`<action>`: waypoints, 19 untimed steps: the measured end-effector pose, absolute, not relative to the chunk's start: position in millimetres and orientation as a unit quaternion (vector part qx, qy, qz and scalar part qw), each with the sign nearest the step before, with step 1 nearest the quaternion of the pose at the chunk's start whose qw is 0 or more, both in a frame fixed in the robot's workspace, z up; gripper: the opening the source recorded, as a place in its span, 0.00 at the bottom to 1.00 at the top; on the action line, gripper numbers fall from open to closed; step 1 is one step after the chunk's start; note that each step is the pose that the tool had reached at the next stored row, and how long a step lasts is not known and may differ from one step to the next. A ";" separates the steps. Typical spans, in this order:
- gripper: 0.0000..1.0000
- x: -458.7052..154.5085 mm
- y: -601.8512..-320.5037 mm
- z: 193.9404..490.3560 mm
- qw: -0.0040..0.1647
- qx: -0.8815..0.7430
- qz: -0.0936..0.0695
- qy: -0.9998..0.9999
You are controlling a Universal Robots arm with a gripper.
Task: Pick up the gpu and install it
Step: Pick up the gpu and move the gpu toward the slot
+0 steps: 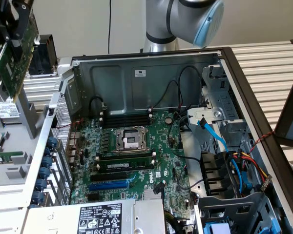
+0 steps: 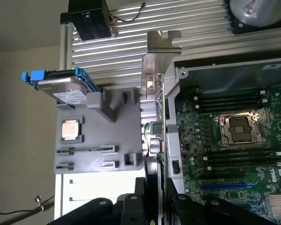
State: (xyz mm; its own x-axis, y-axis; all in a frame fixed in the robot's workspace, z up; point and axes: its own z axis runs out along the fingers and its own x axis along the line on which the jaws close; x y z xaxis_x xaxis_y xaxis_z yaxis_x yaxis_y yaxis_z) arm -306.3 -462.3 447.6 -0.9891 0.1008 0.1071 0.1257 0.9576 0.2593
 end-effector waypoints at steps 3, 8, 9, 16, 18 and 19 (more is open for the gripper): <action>0.27 -295.6 -468.4 450.6 0.051 -0.058 -0.134 -0.988; 0.27 -276.5 -477.8 453.3 0.056 -0.059 -0.133 -0.988; 0.27 -272.3 -479.7 453.9 0.057 -0.059 -0.133 -0.988; 0.27 -244.1 -491.9 456.3 0.063 -0.059 -0.133 -0.987; 0.27 -236.2 -495.2 456.9 0.064 -0.060 -0.133 -0.987; 0.27 -232.1 -497.0 457.1 0.065 -0.060 -0.133 -0.987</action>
State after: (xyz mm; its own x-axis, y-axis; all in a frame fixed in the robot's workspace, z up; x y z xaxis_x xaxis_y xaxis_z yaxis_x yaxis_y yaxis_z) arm -232.1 -497.0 457.1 -0.9844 0.1008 0.1445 0.1354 0.9576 0.2544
